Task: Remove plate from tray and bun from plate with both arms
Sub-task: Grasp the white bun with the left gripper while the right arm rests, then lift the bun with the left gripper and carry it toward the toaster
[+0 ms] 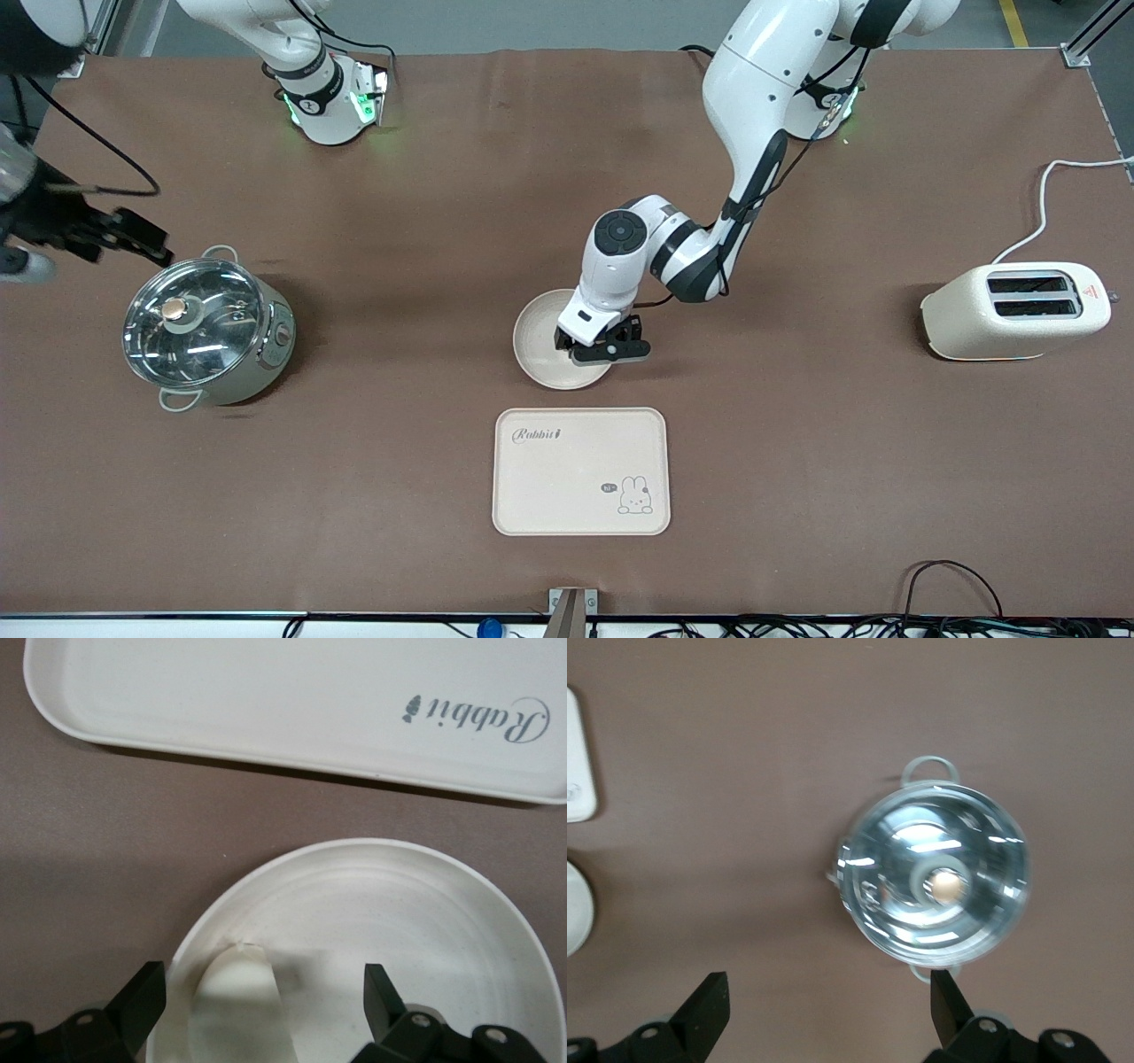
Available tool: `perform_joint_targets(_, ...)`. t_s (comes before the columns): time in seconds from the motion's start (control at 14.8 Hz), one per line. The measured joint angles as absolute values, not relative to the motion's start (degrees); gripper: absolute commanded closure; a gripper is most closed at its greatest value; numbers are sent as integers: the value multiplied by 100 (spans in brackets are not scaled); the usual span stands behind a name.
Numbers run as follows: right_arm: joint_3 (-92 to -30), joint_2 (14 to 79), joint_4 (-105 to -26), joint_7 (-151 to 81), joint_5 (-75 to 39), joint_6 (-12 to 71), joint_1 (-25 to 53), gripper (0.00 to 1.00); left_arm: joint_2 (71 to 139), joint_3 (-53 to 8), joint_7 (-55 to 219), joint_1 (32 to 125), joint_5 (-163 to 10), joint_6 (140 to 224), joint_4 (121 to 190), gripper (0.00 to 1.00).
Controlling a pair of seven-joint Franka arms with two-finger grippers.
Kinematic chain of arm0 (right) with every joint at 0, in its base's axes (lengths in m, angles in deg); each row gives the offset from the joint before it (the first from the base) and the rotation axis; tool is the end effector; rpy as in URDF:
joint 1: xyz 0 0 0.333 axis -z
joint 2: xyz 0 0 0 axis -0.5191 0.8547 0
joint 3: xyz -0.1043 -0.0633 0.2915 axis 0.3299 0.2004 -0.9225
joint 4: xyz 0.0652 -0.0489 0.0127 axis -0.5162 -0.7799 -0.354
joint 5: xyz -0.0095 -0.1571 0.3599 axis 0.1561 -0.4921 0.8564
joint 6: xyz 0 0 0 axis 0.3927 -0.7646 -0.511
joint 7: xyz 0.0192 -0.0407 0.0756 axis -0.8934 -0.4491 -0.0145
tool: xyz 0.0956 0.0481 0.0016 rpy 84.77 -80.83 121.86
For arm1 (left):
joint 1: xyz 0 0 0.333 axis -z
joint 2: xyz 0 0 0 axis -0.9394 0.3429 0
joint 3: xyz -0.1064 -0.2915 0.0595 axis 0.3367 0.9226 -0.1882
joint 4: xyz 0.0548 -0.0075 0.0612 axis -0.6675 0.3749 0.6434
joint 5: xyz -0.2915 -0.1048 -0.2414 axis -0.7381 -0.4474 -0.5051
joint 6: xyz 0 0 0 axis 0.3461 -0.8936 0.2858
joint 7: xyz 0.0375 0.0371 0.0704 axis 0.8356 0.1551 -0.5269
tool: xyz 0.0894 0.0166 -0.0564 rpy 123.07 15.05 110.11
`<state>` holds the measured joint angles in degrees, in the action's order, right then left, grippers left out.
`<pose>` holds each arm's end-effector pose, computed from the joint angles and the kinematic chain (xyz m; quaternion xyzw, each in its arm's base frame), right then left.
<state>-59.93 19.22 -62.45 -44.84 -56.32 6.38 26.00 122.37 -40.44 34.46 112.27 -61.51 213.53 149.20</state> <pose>0.5384 -0.0166 0.6149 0.9985 -0.0542 0.0027 0.0085 0.5175 -0.4809 0.1953 0.9931 0.0539 0.0882 0.0551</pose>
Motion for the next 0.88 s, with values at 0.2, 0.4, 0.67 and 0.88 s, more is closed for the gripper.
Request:
perform_joint_targets(0.2,-6276,1684,-5950,-4385,-5759,208,3087,0,12242,-4043,3446,11299,-6150,21348,14920,2)
perform_joint_targets(0.4,-6661,1632,-5930,-4151,-5763,220,3584,0,12260,-4044,3398,11343,-6150,21344,14926,33)
perform_joint_targets(0.67,-6766,1662,-5930,-4117,-5763,270,3606,0,12286,-4045,3354,11341,-6150,21344,14927,85)
perform_joint_targets(0.88,-6831,1664,-5931,-4095,-5762,291,3575,0,12283,-4047,3267,11339,-6150,21345,14909,97)
